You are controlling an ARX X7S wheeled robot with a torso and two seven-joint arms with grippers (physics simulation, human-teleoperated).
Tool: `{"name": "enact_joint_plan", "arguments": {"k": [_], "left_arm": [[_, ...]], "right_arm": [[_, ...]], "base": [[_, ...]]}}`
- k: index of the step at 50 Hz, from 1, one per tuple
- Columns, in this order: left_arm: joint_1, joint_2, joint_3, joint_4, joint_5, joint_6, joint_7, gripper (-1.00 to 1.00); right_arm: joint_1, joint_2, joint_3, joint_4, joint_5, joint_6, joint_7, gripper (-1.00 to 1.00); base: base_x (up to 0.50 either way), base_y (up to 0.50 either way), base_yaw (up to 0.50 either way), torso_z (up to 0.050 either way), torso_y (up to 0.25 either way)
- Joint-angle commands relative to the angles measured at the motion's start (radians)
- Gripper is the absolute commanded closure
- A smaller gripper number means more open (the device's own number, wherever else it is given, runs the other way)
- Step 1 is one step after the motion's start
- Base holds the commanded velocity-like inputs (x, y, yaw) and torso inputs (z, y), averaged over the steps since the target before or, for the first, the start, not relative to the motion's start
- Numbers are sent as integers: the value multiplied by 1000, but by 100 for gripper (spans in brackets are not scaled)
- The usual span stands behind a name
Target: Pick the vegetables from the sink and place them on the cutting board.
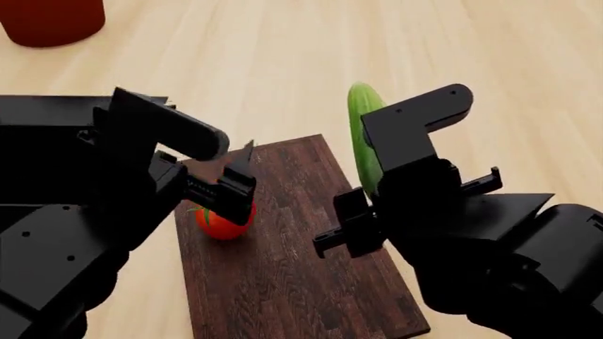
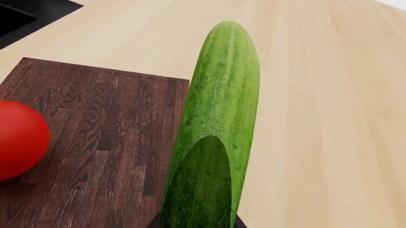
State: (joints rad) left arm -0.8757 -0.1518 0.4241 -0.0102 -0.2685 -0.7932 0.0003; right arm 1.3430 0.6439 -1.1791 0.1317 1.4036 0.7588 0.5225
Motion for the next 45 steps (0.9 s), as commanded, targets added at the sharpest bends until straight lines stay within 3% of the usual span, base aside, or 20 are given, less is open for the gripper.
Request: {"name": "enact_joint_plan", "arguments": {"k": [1,17,45], "left_arm": [[-13,3,-105,61,-8,6,-94,-100],[-6,-3,-173,110,-21,23,-159,-100],[7,-18,-156,101,-17,47,-183,-100]], "right_arm": [[66,-1,25,-29,141,161,26,100],[98,-65,-4,57,284,301,-4,100],[72,-90,-35,101,271,308,-39,100]], "base": [[0,0,0,0,0],[0,0,0,0,0],[0,0,0,0,0]]}}
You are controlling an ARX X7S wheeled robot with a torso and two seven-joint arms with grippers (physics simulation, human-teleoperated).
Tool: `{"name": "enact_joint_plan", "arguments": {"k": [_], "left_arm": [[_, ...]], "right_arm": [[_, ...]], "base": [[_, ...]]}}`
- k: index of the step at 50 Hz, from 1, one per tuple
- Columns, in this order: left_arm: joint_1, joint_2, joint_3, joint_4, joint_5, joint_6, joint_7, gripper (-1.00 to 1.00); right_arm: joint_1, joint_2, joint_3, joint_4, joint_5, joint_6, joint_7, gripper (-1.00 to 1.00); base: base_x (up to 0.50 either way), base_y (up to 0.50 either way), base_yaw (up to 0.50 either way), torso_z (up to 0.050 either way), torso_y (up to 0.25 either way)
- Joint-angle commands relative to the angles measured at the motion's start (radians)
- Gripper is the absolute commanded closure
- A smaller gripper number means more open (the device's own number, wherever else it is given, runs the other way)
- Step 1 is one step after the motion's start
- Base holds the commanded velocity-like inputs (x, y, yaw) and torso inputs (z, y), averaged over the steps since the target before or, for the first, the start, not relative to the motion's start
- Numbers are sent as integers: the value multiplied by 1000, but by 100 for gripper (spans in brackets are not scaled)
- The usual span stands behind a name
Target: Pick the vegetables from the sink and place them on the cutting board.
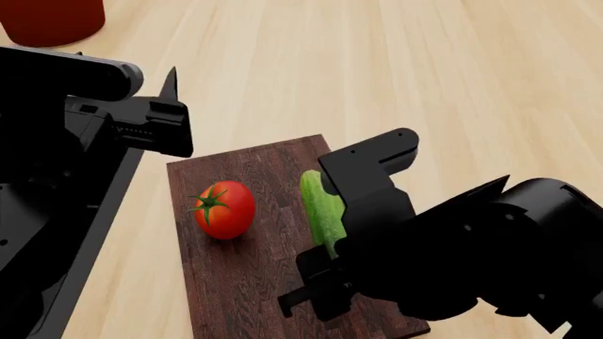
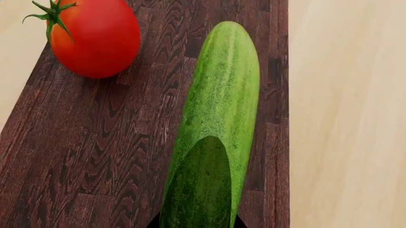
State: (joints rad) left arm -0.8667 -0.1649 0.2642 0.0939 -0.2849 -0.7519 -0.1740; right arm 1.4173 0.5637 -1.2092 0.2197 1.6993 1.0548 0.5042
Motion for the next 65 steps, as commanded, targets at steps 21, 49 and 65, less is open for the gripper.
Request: {"name": "enact_joint_plan", "arguments": {"k": [21,49,65], "left_arm": [[-4,-11,11,0,-11,2,-21,-100],[0,-17,17,-8,-26,12,-32,-100],[1,-19,25,-10,-32,17,-39,-100]], "right_arm": [[-24,-12,-16,25,-31,2,-28,100],[-41,-18,-30,45,-48,-8,-45,-100],[-8,17,10,-14,-15,-21,-14,-100]], "base": [[0,0,0,0,0],[1,0,1,0,0],[1,1,2,0,0]]}}
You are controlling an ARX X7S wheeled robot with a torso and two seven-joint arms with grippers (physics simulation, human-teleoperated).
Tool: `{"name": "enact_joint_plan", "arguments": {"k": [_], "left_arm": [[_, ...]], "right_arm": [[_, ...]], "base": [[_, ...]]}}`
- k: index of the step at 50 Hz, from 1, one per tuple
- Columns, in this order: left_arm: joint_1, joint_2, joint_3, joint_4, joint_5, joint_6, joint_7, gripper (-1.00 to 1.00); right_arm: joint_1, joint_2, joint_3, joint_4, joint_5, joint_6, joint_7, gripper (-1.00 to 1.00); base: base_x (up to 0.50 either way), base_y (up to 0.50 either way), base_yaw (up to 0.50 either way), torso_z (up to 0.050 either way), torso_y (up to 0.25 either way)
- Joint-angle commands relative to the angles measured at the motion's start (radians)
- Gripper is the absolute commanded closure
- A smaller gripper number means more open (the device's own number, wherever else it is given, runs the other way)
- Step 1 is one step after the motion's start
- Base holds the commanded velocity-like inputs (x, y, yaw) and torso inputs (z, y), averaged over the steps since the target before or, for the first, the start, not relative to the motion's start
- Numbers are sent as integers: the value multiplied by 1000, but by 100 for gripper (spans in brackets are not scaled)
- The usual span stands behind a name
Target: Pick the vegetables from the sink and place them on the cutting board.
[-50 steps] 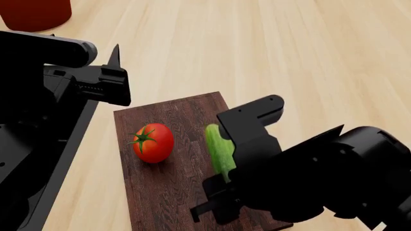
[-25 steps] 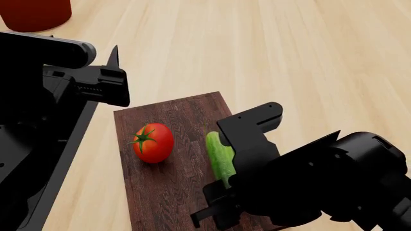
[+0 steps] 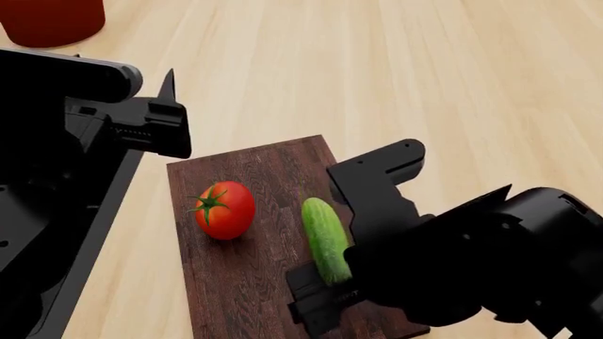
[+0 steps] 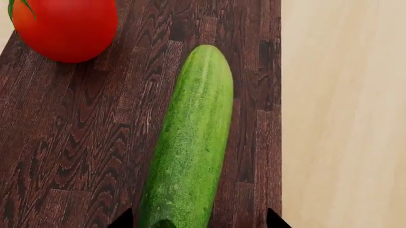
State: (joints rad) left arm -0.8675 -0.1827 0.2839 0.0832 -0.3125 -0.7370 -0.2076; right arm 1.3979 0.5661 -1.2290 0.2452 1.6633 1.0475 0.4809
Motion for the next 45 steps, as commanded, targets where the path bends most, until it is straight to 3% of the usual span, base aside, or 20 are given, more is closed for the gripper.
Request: {"name": "enact_joint_plan", "arguments": {"k": [1,14,24,34,45], "left_arm": [[2,0,6,0,-6,3,-5,-100],[-2,-5,10,10,-14,-4,-11,-100],[13,-6,-3,69,-34,-17,-26,-100],[146,-66,-7,219,-30,30,-38,-100],[288,-58,-43,319,-52,124,-63,-100]], "right_arm": [[12,18,33,-51,30,-12,18,-100],[33,69,75,-139,38,-45,57,-100],[-64,148,78,-260,-150,-209,101,-100],[-161,223,123,-409,-261,-398,138,-100],[-285,285,157,-525,-415,-612,160,-100]], "base": [[0,0,0,0,0],[0,0,0,0,0],[0,0,0,0,0],[0,0,0,0,0],[0,0,0,0,0]]}}
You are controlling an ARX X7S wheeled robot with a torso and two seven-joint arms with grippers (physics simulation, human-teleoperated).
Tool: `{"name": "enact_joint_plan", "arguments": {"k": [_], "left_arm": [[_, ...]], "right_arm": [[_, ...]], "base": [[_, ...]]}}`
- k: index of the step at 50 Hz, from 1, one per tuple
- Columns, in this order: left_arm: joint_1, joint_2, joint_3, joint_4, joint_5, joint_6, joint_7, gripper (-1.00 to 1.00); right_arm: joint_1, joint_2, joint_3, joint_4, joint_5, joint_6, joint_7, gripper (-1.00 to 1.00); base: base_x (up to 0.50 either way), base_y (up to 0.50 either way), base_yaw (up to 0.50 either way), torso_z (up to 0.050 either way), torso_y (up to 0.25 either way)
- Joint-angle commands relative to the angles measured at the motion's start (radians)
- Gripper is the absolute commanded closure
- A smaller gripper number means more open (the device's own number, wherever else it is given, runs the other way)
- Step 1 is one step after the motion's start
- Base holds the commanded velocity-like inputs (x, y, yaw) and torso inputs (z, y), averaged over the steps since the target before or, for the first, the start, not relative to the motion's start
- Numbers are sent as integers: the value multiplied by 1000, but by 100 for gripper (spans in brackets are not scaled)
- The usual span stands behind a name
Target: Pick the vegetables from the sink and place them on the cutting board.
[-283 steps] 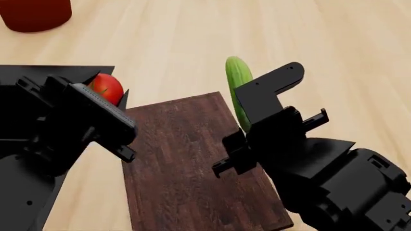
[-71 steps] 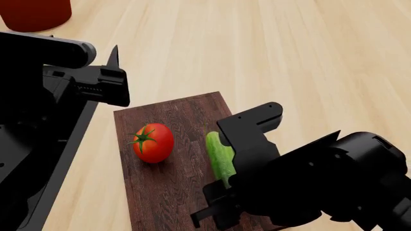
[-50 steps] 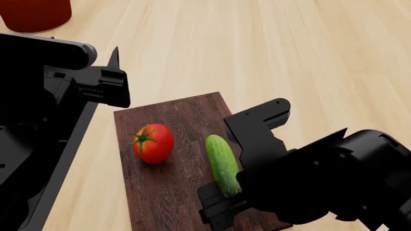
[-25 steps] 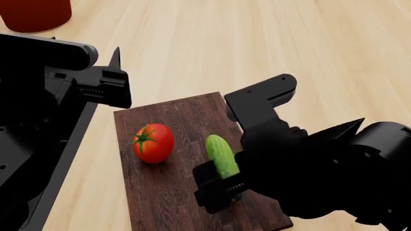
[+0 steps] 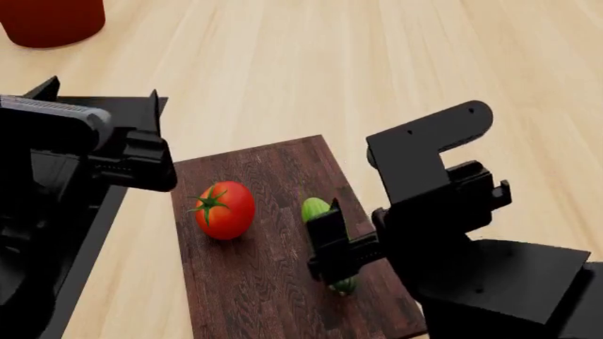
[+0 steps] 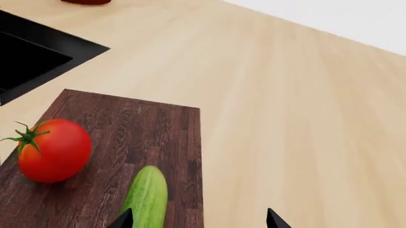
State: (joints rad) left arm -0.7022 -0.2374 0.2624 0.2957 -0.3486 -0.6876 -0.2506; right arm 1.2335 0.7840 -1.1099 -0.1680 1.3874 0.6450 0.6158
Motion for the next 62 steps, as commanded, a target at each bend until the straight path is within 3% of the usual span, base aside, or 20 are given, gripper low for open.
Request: {"name": "enact_joint_plan", "arguments": {"k": [1,2,3,4,9,21,40,49,62], "left_arm": [[131,-4,-26,111,-18,80,-21,-100],[140,-3,-31,106,-18,89,-24,-100],[214,-5,-37,105,-1,181,-16,-100],[220,-10,-36,119,-2,180,-16,-100],[229,-19,-52,165,-18,168,-26,-100],[253,-39,-57,289,-40,136,-49,-100],[302,-67,-46,514,-70,128,-74,-100],[297,-74,-54,584,-113,93,-88,-100],[292,-103,-104,704,-206,50,-137,-100]], "right_arm": [[-130,75,35,-125,-165,-225,25,-100],[-152,88,41,-148,-188,-263,25,-100],[-302,167,38,-237,-338,-413,33,-100],[-327,172,34,-239,-395,-504,45,-100],[-404,193,53,-230,-418,-604,83,-100],[-477,238,28,-281,-479,-638,123,-100],[-435,437,103,-628,-470,-639,266,-100],[-384,463,143,-695,-422,-631,285,-100],[-440,493,140,-715,-459,-698,321,-100]], "base": [[0,0,0,0,0],[0,0,0,0,0],[0,0,0,0,0],[0,0,0,0,0],[0,0,0,0,0],[0,0,0,0,0],[0,0,0,0,0],[0,0,0,0,0],[0,0,0,0,0]]}}
